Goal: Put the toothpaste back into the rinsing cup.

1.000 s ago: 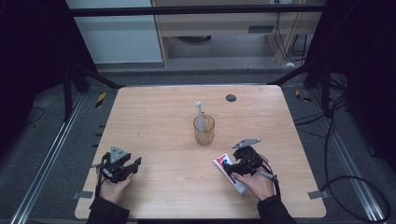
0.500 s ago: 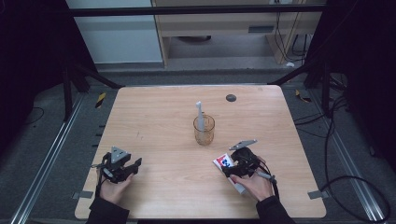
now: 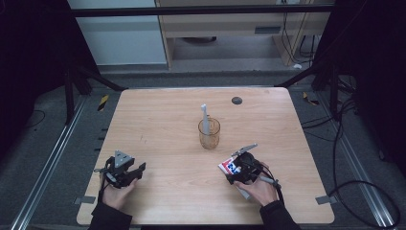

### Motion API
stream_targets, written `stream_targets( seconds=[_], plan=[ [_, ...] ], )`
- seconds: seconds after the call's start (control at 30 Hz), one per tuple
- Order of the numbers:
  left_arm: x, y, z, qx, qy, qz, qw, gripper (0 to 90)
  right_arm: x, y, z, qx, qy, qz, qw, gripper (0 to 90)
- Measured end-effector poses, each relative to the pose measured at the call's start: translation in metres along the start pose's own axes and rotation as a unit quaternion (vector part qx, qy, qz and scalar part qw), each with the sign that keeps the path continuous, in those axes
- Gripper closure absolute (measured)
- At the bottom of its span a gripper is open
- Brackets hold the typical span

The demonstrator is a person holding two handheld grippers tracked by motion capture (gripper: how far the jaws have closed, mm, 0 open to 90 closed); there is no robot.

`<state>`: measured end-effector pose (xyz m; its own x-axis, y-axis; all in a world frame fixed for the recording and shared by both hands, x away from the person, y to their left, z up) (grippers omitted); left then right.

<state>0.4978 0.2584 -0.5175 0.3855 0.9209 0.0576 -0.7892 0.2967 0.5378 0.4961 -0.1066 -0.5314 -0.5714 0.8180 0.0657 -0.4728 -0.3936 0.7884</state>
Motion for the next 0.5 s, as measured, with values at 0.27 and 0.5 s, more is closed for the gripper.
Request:
stream_targets(
  seconds=[0.27, 0.5],
  plan=[
    [-0.0002, -0.0007, -0.0006, 0.003, 0.0, -0.002, 1.0, 48.6, -0.002, -0.0063, -0.0004, 0.014, -0.007, 0.0, 0.9999, 30.5],
    [-0.0006, -0.0016, -0.0012, 0.006, -0.001, -0.003, 1.0, 48.6, -0.0013, -0.0094, 0.0, 0.023, -0.008, 0.006, 0.9997, 36.2]
  ],
)
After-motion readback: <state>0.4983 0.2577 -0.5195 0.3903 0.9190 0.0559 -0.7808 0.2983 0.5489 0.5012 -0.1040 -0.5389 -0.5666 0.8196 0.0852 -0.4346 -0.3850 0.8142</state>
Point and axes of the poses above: each handheld gripper's, and its own axes: y roughly backward along the jaws, z roughly out of its top, x roughly to its left, the point moved 7 cm from there along -y, roughly forward along the jaws, and after that the axes turned 7 degrees about -x, right-handed, at the moved point
